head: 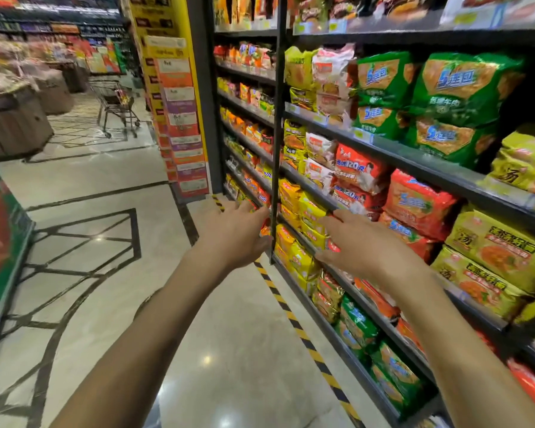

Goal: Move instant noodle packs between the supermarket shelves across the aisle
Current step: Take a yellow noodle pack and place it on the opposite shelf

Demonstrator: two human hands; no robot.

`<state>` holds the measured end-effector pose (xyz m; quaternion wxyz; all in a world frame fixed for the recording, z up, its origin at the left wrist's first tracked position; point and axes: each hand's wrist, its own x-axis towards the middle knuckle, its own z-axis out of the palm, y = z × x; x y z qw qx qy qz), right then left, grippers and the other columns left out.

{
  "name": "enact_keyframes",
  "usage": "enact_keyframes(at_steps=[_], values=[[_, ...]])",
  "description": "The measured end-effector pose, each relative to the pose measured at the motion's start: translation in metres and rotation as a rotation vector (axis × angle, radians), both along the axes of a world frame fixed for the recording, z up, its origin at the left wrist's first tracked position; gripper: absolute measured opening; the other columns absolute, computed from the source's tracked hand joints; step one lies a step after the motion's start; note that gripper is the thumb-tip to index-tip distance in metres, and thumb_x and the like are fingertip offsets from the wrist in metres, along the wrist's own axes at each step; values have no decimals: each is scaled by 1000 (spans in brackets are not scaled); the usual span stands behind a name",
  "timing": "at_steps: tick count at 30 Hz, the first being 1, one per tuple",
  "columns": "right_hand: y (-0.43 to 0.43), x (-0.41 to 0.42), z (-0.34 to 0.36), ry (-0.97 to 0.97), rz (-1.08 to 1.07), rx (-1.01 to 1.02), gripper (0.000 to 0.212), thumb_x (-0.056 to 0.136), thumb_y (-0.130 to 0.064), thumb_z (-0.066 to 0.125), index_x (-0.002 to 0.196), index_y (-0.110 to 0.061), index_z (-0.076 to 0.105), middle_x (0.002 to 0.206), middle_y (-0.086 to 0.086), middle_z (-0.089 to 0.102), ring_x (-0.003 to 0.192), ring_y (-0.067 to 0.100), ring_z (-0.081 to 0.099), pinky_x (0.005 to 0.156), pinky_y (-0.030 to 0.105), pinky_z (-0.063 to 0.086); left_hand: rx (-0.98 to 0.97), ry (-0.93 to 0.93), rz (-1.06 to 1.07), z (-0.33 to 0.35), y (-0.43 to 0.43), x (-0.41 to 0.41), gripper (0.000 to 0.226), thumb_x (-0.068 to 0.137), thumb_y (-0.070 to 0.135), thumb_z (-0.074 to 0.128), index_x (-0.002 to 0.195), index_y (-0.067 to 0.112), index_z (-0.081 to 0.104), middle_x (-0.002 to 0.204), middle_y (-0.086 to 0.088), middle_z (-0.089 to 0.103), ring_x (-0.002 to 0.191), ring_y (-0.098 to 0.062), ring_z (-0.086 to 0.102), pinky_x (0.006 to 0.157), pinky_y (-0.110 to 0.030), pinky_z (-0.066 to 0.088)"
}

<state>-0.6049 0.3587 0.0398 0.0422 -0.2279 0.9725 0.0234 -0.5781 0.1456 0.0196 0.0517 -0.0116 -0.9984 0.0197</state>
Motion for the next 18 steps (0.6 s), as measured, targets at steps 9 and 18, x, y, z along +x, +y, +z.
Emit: enact_keyframes(at_steps=[9,18], values=[[-94,-115,-3,4,-109,24,66,95,-55,52,150,-25,33,154,9,33,141,33,32,111,50,35,-15,-14,-80,8,-100,-123,54,102,52,45,150,28,39,151,-6,47,139,-31,43,106,-51,43],[-173,-214,-9,-53,-134,23,68,96,-55,50,154,-27,27,157,8,31,141,33,34,111,50,36,-30,-54,-116,-1,-180,-223,54,101,53,46,148,29,40,147,-4,49,137,-29,44,104,-50,44]])
